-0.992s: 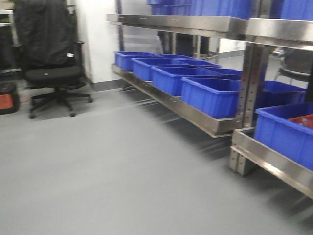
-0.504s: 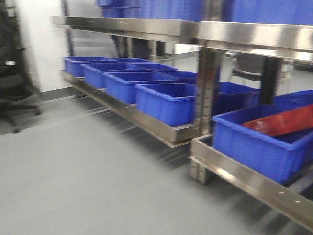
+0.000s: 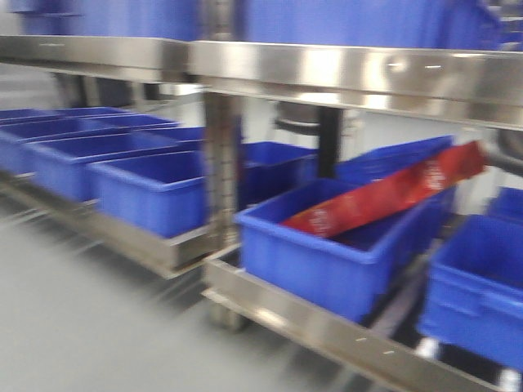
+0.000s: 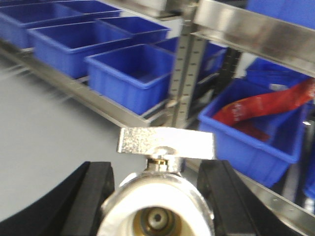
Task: Place valve from conveyor to right shelf box
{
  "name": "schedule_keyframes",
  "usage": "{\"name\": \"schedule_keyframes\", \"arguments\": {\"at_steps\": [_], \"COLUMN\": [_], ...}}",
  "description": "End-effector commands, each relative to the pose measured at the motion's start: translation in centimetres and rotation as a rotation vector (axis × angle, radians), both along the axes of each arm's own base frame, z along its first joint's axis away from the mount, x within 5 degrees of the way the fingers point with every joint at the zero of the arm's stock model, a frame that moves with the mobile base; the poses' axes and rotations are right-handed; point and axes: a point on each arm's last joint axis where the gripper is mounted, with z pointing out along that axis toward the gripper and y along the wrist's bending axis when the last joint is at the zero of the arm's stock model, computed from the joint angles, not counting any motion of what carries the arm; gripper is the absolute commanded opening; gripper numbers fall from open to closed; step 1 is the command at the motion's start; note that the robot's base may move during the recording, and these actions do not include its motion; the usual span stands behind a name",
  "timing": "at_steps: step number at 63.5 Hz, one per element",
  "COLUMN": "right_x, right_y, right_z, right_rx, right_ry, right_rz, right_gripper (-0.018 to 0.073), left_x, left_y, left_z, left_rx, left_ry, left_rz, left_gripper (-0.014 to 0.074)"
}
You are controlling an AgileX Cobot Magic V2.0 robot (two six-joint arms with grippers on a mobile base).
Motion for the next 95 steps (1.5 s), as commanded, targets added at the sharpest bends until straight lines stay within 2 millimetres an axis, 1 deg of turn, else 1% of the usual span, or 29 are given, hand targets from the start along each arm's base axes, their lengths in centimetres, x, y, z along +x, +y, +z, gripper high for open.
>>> {"name": "schedule_keyframes", "arguments": {"at_steps": [1, 95], "right_x": [-0.02, -0.02], "right_y": [-0.08, -0.08], "right_z": [1.04, 1.04], "right_rx": [-0.021, -0.021], "right_ry": [-0.091, -0.091], "right_rz": [-0.005, -0.005], "right_gripper": [-0.0162, -0.0162], "left_x": [-0.07, -0.07], "left_y": [0.07, 0.07], "left_z": [0.88, 0.88], "left_rx": [0.001, 0.001], "left_ry": [-0.073, -0.073], "left_rz": [0.008, 0.008], "left_gripper": [-0.0111, -0.0111]}}
